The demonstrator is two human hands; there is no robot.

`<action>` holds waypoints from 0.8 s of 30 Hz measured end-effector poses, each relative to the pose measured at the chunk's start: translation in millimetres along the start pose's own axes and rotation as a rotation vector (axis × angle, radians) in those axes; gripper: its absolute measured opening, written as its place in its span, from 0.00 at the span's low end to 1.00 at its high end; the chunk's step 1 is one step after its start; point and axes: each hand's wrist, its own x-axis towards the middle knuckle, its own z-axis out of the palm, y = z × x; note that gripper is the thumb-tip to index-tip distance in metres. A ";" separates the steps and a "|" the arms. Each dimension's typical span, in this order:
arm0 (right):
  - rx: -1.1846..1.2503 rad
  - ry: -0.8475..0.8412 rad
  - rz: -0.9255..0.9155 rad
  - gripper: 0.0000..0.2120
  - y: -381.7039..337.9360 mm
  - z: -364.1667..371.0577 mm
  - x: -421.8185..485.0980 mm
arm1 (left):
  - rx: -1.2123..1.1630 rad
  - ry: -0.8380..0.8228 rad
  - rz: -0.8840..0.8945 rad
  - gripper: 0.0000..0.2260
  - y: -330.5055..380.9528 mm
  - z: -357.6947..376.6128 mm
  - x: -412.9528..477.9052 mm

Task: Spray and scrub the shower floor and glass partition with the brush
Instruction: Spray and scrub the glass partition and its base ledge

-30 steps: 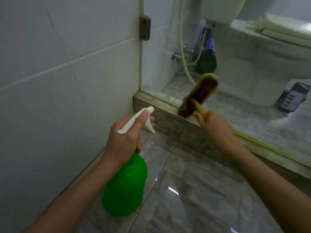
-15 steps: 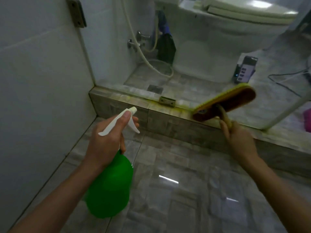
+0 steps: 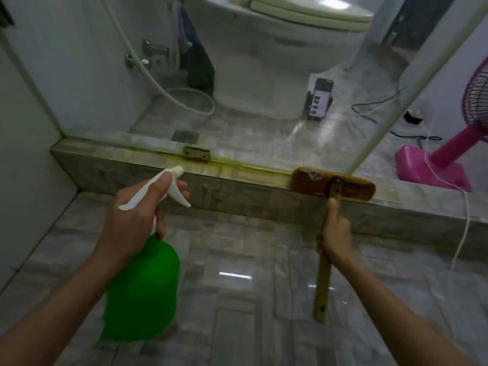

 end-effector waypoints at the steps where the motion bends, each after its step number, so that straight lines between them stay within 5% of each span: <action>1: -0.004 -0.031 0.010 0.30 -9.7 15.6 -5.4 | 0.003 -0.004 0.008 0.12 0.7 3.8 1.2; 9: 0.089 -0.475 0.090 0.26 -89.0 101.4 -51.5 | -0.025 -0.006 0.007 0.14 3.6 8.3 7.7; 15: 0.130 -0.011 0.151 0.29 -24.0 22.9 -21.4 | 0.020 0.033 0.019 0.12 3.8 -10.2 -3.0; 24: 0.272 -0.091 -0.219 0.26 -85.8 71.3 -31.7 | 0.039 0.035 0.023 0.13 18.7 -13.7 -16.8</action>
